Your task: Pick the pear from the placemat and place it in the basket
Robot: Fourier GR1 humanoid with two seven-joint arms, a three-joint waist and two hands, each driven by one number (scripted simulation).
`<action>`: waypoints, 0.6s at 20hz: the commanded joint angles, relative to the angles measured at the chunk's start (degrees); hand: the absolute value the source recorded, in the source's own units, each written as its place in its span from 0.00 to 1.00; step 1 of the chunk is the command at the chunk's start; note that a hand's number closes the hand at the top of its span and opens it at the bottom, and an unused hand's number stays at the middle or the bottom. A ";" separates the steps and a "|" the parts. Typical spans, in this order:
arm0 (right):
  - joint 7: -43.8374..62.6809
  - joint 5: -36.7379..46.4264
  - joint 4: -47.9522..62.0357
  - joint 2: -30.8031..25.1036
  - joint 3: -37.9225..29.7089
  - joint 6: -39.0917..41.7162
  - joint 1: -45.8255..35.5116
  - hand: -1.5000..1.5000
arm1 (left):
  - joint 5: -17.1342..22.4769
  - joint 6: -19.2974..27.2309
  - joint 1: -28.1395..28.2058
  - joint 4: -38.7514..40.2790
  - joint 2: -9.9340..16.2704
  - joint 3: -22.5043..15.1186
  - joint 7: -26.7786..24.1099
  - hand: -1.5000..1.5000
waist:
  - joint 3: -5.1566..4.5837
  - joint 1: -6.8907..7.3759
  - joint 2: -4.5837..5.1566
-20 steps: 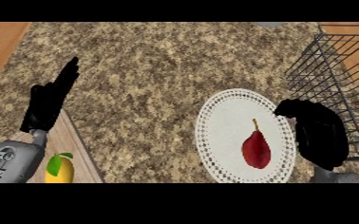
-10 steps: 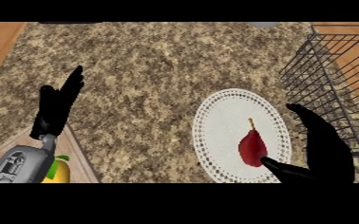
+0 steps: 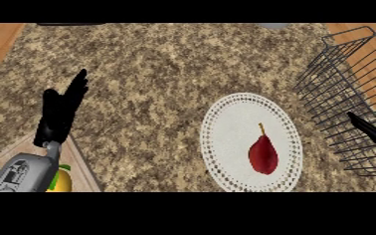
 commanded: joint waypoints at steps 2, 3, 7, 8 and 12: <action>8.02 -1.57 -9.43 -12.27 -1.99 11.42 6.71 0.00 | 0.58 -1.63 0.30 1.46 0.72 1.46 -1.43 0.50 | 0.08 0.03 0.06; 11.62 -3.25 -12.89 -12.94 -2.26 12.94 6.79 0.00 | 0.33 -1.53 -0.31 -0.17 0.64 0.96 0.25 0.50 | 0.13 0.43 0.02; 15.49 -6.72 -13.98 -11.76 -5.84 17.41 5.21 0.00 | -0.74 -2.02 -1.78 1.14 -1.49 1.76 1.00 0.50 | 0.30 1.44 0.30; 14.99 -7.31 -17.70 -12.00 -8.79 18.32 10.32 0.00 | -1.51 -1.86 0.87 0.73 -1.87 1.50 -0.98 0.50 | 0.30 1.03 0.17; 18.73 -3.31 -16.05 -5.20 -7.34 18.14 6.42 0.00 | -3.72 -2.40 -1.95 2.88 -4.52 2.02 -0.86 0.50 | 0.34 1.61 0.33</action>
